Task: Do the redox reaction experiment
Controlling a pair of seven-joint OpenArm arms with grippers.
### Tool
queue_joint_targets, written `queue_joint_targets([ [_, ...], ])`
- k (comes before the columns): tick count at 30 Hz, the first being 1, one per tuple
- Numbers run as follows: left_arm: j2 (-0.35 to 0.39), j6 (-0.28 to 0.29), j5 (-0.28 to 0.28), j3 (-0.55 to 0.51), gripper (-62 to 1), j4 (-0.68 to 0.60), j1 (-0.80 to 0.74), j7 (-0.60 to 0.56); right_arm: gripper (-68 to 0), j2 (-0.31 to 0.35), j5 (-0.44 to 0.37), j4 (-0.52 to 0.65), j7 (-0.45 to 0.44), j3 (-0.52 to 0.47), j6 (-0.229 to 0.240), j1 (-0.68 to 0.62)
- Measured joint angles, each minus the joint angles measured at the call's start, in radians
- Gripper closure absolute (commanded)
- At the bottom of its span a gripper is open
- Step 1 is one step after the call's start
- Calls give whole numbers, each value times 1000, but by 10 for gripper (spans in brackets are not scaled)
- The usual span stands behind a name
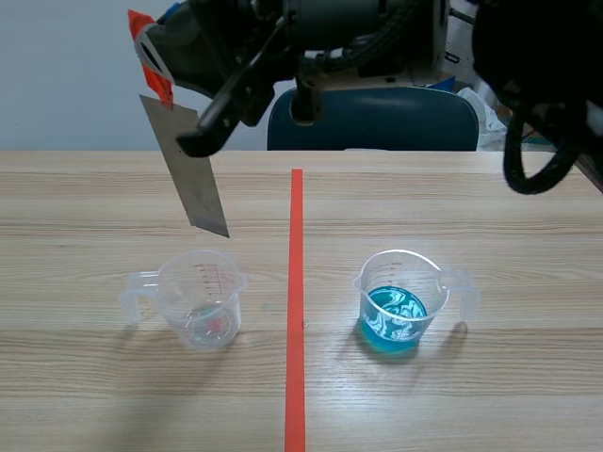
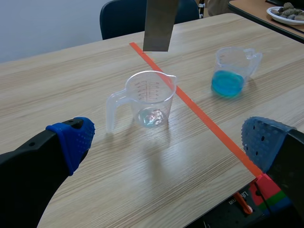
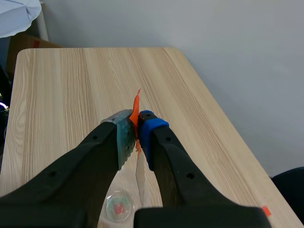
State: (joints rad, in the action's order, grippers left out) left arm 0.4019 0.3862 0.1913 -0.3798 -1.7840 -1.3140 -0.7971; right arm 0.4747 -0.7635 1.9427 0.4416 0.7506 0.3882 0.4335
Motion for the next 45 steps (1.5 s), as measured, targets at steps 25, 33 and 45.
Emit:
queue_joint_targets([
  [25, 0, 0, 0, 0, -623, 0, 0, 0, -6, 420, -179, 21, -170, -275, 62, -139],
  [33, 0, 0, 0, 0, -623, 0, 0, 0, -6, 432, -179, 21, -168, -463, 140, -323],
  [45, 0, 0, 0, 0, -623, 0, 0, 0, -6, 435, -176, 22, -167, -704, 284, -569],
])
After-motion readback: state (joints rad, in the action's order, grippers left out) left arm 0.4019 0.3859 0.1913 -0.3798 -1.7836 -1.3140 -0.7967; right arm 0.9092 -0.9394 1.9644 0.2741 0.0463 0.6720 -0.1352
